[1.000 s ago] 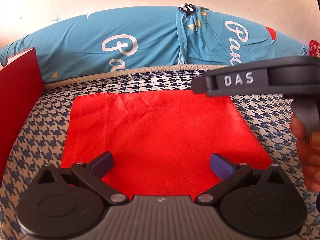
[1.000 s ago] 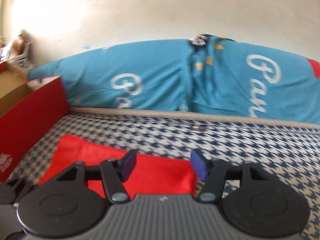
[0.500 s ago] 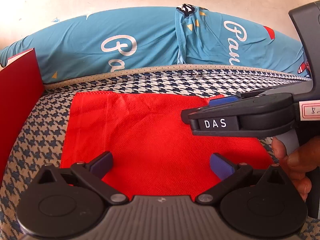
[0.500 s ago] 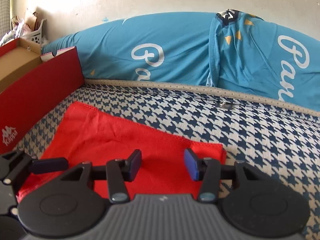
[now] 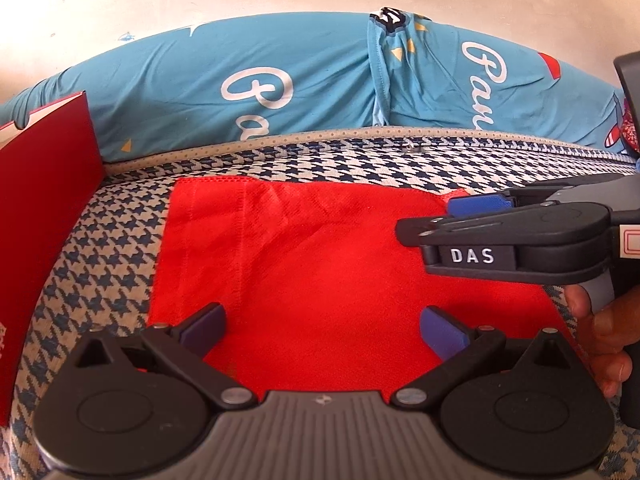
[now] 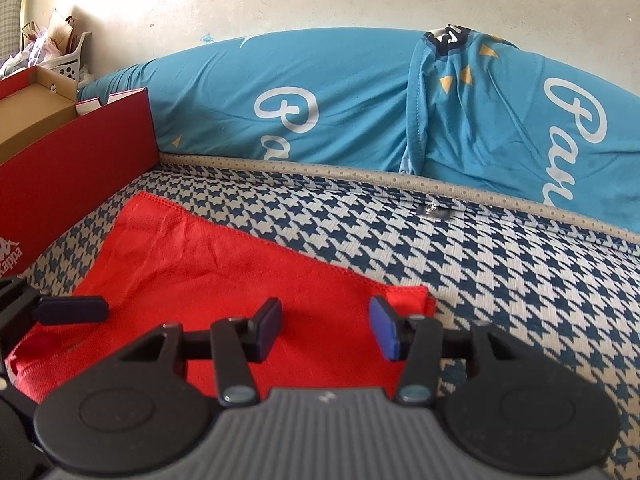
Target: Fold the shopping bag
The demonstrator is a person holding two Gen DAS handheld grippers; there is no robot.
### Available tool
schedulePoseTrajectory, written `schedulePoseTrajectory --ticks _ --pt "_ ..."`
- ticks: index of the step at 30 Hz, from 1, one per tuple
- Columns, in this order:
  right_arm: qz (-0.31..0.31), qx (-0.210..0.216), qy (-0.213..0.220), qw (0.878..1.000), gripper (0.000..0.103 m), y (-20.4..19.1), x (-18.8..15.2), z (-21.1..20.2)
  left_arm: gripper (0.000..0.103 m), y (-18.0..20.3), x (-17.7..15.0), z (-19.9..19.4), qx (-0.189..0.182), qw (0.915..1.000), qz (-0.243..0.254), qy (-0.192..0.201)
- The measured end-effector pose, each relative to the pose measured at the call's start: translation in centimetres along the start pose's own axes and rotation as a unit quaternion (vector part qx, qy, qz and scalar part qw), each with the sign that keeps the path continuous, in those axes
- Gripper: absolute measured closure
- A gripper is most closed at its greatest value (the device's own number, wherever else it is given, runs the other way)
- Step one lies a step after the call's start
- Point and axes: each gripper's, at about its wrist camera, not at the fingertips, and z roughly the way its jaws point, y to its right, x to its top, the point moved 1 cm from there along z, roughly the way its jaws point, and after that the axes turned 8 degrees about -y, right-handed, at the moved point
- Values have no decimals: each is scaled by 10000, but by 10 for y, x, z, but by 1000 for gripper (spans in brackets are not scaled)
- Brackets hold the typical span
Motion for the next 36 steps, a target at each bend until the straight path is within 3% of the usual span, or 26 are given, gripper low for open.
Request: schedulePoseTrajectory --ticks 22,27,30,32,36 --pt "-176 -363 -22 9992 42 -2 -1 -8 0 -24 -25 -16 15 9999 -105 10" --pt "-437 13 27 9990 49 -15 1 -30 0 -21 -25 -14 53 9999 -95 37" --pt "-781 171 -200 9966 51 -29 -6 -29 0 -21 -26 -15 39 9999 -91 51" --pt "-908 128 -438 9948 50 -33 -12 -24 0 -21 -26 -15 35 9999 -74 57" --pt "-745 149 -483 9959 45 -25 -16 -31 0 -21 -27 -15 39 10000 -51 61"
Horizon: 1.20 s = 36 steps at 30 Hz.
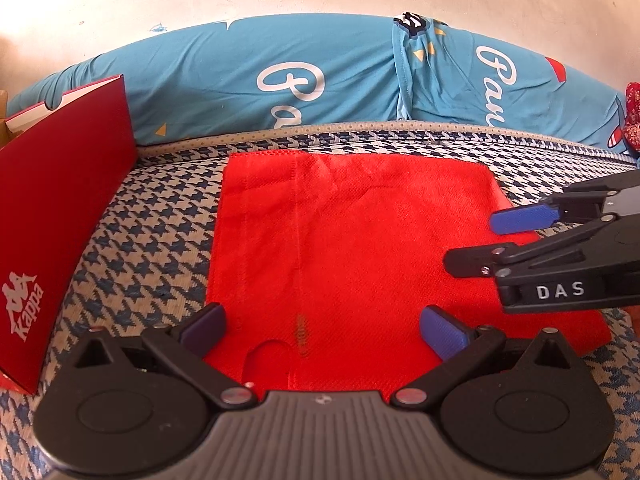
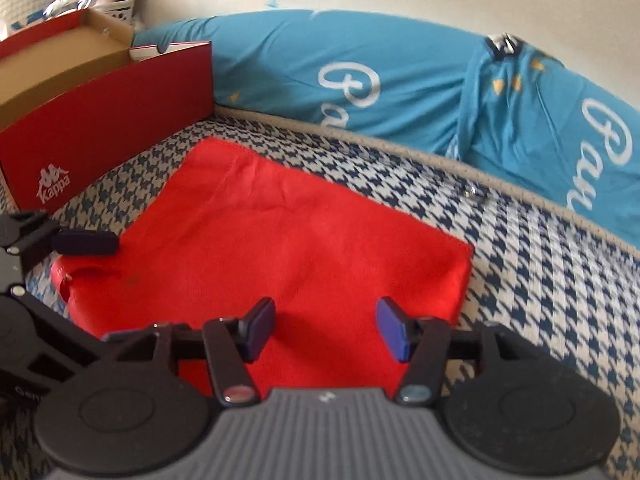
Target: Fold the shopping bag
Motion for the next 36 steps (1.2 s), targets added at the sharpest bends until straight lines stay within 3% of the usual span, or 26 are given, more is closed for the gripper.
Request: schedulePoseTrajectory --ticks 8,11,14,15,18,21,24,28,31,34,36 --pt "105 59 57 9999 39 7 -20 -12 0 -2 -2 -2 -71 10000 45 -7" --pt "145 7 36 9999 25 5 -23 -13 0 -3 -3 -3 -95 9999 55 -18" --pt "504 -241 -178 9983 0 9 -23 -12 0 -5 -4 -4 -120 9999 70 -39" --pt "696 -341 -296 9966 0 11 -22 -12 0 -5 -4 -4 -121 9999 86 -32" --pt "1001 -119 -573 9933 0 17 -20 -13 0 -7 -5 -4 -143 9999 89 -35" --pt "1154 -694 -664 9887 0 11 -18 -17 0 -10 -7 -5 -180 9998 103 -55" --pt "1152 -801 -638 9880 0 7 -24 -19 0 -13 -8 -6 -216 9997 81 -76" --pt "1614 -621 -496 9837 0 15 -37 -22 0 -16 -11 -8 -250 9996 86 -79" --pt "1736 -829 -381 9806 0 17 -36 -33 0 -20 -13 -9 -299 9995 40 -98" --pt "1448 -665 -56 9872 0 10 -30 -49 0 -23 -14 -10 -377 9992 59 -113" --pt "1296 -476 178 9903 9 7 -27 -59 0 -25 -15 -12 -404 9991 77 -139"
